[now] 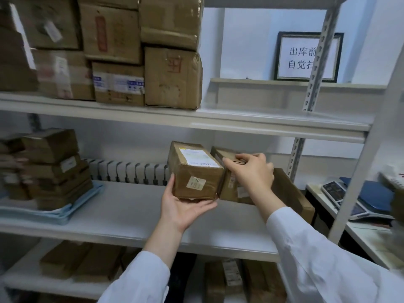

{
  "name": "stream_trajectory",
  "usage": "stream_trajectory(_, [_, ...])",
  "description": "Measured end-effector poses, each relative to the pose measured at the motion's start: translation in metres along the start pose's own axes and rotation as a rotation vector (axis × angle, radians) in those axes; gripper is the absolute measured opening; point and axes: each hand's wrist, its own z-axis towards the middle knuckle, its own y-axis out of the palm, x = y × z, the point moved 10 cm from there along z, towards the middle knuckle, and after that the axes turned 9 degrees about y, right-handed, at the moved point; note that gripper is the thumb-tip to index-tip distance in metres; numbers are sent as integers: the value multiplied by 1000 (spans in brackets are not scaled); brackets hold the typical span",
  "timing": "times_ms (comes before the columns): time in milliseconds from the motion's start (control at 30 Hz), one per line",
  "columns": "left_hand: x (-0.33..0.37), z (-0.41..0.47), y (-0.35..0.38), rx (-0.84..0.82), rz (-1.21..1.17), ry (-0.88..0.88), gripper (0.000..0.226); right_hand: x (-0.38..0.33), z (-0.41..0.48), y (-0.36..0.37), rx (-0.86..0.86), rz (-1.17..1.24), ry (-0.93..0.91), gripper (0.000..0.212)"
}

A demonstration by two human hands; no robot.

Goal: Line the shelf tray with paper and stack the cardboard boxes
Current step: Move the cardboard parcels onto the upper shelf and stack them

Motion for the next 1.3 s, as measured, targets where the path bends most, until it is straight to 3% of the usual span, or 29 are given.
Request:
stream_trajectory(267, [15, -45, 27, -122, 88, -45, 71, -38, -40, -29, 50, -74, -45, 57])
stream_trajectory(533, [14, -76, 48, -118, 98, -87, 78, -65, -61, -65, 100, -89, -72, 54])
stream_trajectory(800, [24, -88, 83, -130, 135, -58, 75, -91, -68, -96, 146, -47, -103, 37])
stream_trajectory(1000, [25, -89, 112, -207, 119, -58, 75, -104, -65, -126, 183, -65, -133, 43])
stream_trajectory(1300, [44, -85, 143, -313, 223, -43, 81, -98, -43, -186, 226, 283, -83, 47])
